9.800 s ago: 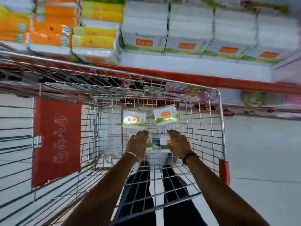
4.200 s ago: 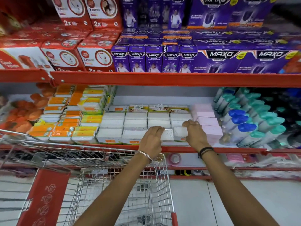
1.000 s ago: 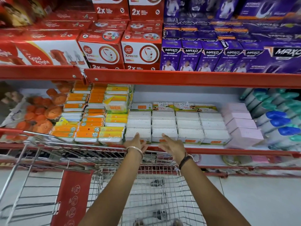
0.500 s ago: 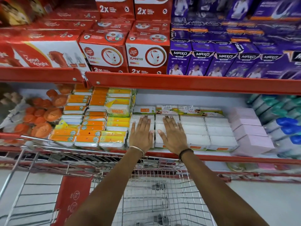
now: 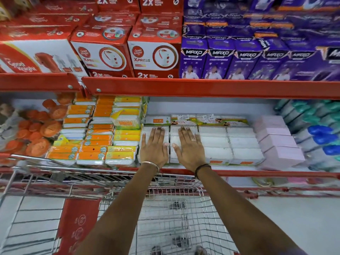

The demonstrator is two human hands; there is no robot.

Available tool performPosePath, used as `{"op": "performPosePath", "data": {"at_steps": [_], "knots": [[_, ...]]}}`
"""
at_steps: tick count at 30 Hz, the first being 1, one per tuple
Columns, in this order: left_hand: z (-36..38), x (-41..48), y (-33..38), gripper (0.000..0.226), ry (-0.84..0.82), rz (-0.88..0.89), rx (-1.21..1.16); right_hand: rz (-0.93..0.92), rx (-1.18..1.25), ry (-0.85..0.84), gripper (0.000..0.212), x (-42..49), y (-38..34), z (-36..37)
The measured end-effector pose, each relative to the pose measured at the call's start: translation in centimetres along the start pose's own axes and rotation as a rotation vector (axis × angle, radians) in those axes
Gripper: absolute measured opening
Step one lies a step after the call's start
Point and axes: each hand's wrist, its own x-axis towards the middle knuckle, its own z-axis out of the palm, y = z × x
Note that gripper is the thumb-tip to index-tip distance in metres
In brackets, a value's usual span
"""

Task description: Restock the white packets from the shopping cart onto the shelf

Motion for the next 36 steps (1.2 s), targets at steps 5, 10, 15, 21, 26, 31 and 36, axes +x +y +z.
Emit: {"op": "performPosePath", "data": {"at_steps": [5, 10, 15, 21, 26, 31, 36], "knots": [[-1.0, -0.4, 1.7, 0.066, 0.084, 0.079, 0.004, 0.025, 0.032, 0.042, 0.076, -1.1, 1.7, -2.2], [-1.4, 0.1, 7.6, 0.068, 0.054, 0.17, -0.135, 0.132, 0.024, 0.163, 0.071, -3.7, 8.0, -4.1], [0.7, 0.5, 11.8, 0.07, -0.005, 0.193, -0.171, 0.199, 0.008, 0.171, 0.066, -4.5, 12.6, -4.2], [2.5, 0.7, 12.8, 0.071, -0.007, 0.177, -0.087, 0.16, -0.004, 0.143, 0.063, -4.4, 14.0, -3.0], [2.6, 0.9, 12.9, 0.07, 0.019, 0.181, -0.058, 0.153, 0.002, 0.156, 0.061, -4.1, 14.3, -2.6], [2.2, 0.7, 12.9, 0.071, -0.018, 0.173, -0.019, 0.148, -0.002, 0.109, 0.065, -4.5, 14.0, -3.2], [0.1, -0.7, 13.3, 0.063, 0.117, 0.169, -0.069, 0.12, 0.033, 0.2, 0.068, -5.4, 12.7, -5.4]]}}
